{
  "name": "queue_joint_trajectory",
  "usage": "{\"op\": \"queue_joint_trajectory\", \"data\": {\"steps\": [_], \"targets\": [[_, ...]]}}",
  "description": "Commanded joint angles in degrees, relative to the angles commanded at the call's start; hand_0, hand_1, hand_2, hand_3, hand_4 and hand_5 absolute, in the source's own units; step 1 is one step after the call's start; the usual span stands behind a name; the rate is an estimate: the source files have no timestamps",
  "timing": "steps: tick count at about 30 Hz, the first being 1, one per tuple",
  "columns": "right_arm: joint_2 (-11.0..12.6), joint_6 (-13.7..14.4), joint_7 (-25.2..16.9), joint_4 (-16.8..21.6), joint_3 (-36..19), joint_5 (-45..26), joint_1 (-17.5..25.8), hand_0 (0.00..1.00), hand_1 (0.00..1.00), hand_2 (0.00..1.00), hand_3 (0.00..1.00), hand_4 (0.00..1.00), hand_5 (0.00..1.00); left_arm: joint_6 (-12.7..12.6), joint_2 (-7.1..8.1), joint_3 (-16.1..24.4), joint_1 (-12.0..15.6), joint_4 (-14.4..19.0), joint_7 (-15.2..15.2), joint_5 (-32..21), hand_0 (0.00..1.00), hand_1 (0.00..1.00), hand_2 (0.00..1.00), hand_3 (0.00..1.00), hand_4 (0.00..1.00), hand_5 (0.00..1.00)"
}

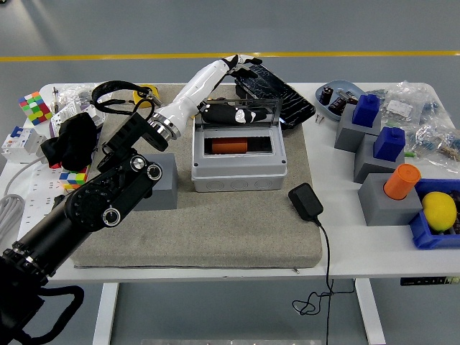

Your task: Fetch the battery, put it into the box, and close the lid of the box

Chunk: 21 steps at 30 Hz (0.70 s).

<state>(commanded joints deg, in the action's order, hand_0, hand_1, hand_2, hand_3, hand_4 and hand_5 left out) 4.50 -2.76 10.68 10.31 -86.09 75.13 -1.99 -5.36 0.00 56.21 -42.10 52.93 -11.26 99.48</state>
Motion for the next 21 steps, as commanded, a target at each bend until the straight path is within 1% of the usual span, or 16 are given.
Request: {"op": "queue_joint_trajectory", "data": {"steps": [2, 3, 6, 9, 11, 14, 15, 19, 20, 21], "targets": [[-0.02, 0.01, 0.01, 0.0, -0.12, 0.04, 0.04, 0.741, 0.705, 0.708, 0.701, 0.998, 0.551, 1.74, 0.0, -0.16, 0.12, -0.07, 2.83, 0.88, 0.816, 0.825, 0.784, 0.799, 0.998, 0.419], [-0.02, 0.0, 0.02, 0.0, -0.12, 0.02, 0.05, 0.741, 0.705, 0.708, 0.702, 0.998, 0.551, 2.56, 0.0, -0.24, 0.21, -0.02, 4.32, 1.5, 0.849, 0.862, 0.829, 0.831, 0.998, 0.466], [0.0, 0.0, -0.11, 0.0, 0.13, -0.29, 0.03, 0.741, 0.705, 0.708, 0.702, 0.998, 0.551, 4.51, 0.0, -0.61, 0.45, 0.38, 7.7, 2.54, 0.849, 0.862, 0.829, 0.831, 0.998, 0.466], [0.04, -0.01, -0.27, 0.0, 0.44, -0.61, 0.06, 0.74, 0.705, 0.708, 0.702, 0.998, 0.551, 5.4, 0.0, -0.92, 0.81, 1.15, 8.98, 3.04, 0.84, 0.857, 0.821, 0.835, 0.998, 0.471], [0.05, -0.02, -0.33, 0.0, 0.52, -0.7, 0.12, 0.74, 0.705, 0.708, 0.702, 0.998, 0.551, 5.84, 0.0, -1.32, 1.13, 2.08, 9.78, 2.46, 0.84, 0.857, 0.821, 0.835, 0.998, 0.471], [0.08, -0.03, -0.28, 0.0, 0.35, -0.54, 0.28, 0.74, 0.705, 0.708, 0.702, 0.998, 0.551, 6.7, 0.0, -2.37, 1.67, 4.17, 11.13, 1.08, 0.84, 0.857, 0.821, 0.835, 0.998, 0.471], [0.09, -0.03, -0.28, 0.0, 0.32, -0.52, 0.33, 0.739, 0.705, 0.709, 0.702, 0.998, 0.551, 6.81, 0.0, -2.6, 1.87, 4.81, 11.32, 0.94, 0.803, 0.8, 0.751, 0.798, 0.998, 0.488], [0.11, -0.03, -0.29, 0.0, 0.21, -0.46, 0.54, 0.739, 0.705, 0.709, 0.702, 0.998, 0.551, 7.36, 0.0, -3.24, 3.03, 7.49, 12.8, 0.42, 0.803, 0.8, 0.751, 0.798, 0.998, 0.488], [0.13, -0.04, -0.32, 0.0, 0.27, -0.53, 0.58, 0.739, 0.705, 0.709, 0.702, 0.998, 0.551, 7.8, 0.0, -3.44, 3.39, 8.27, 13.69, 0.4, 0.803, 0.8, 0.751, 0.798, 0.998, 0.488], [0.16, -0.04, -0.35, 0.0, 0.34, -0.59, 0.57, 0.74, 0.705, 0.708, 0.702, 0.998, 0.552, 8.31, 0.0, -3.61, 3.66, 8.97, 14.77, 0.37, 0.777, 0.775, 0.72, 0.781, 0.998, 0.493]]}}
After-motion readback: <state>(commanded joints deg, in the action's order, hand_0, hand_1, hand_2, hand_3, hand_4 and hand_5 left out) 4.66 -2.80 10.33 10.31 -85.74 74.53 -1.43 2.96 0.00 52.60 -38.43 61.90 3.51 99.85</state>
